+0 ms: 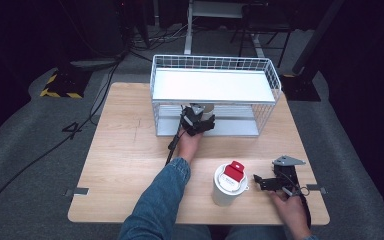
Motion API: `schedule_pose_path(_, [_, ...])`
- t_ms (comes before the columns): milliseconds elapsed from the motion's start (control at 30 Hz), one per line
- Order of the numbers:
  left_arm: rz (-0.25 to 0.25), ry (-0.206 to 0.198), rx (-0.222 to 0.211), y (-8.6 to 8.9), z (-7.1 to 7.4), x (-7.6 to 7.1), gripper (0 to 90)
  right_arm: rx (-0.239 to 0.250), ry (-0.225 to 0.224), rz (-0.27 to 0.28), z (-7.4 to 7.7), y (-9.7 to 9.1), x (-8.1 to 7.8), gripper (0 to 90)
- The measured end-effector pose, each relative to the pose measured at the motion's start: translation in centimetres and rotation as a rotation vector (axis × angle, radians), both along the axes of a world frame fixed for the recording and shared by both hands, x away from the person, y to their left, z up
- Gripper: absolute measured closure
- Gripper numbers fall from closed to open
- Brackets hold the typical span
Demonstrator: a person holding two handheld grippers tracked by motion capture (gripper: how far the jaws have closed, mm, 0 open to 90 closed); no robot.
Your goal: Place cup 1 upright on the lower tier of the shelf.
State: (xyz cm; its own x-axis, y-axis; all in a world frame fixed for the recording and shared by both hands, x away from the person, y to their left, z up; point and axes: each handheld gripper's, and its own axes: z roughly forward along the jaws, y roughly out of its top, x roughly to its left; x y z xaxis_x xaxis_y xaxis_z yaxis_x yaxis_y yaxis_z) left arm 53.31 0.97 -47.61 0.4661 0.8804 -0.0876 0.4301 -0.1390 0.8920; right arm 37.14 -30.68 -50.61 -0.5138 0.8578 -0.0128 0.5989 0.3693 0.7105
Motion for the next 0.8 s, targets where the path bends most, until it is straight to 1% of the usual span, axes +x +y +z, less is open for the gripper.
schedule_pose_path(33, [-0.002, 0.006, 0.007, -0.05, -0.03, 0.16, 21.8, 0.000, 0.000, 0.000, 0.00, 0.00, 0.00, 0.6])
schedule_pose_path(267, [-0.003, 0.010, 0.008, -0.29, -0.18, 0.48, 21.8, 0.000, 0.000, 0.000, 0.00, 0.00, 0.00, 0.6])
schedule_pose_path(533, [-0.014, 0.010, 0.014, -0.43, -0.32, 0.50, 21.6, 0.000, 0.000, 0.000, 0.00, 0.00, 0.00, 0.6])
schedule_pose_path(567, [-0.018, 0.011, 0.023, -0.42, -0.31, 0.47, 21.4, -0.001, 0.000, 0.000, 0.00, 0.00, 0.00, 0.6])
schedule_pose_path(667, [-0.025, 0.011, 0.029, -0.41, -0.32, 0.47, 20.6, 0.000, 0.000, 0.000, 0.00, 0.00, 0.00, 0.6])
schedule_pose_path(700, [-0.029, 0.017, 0.022, -0.41, -0.35, 0.48, 17.6, 0.000, 0.000, 0.000, 0.00, 0.00, 0.00, 0.6])
schedule_pose_path(800, [-0.027, 0.019, 0.016, -0.40, -0.37, 0.49, 13.9, 0.000, 0.000, 0.000, 0.00, 0.00, 0.00, 0.6])
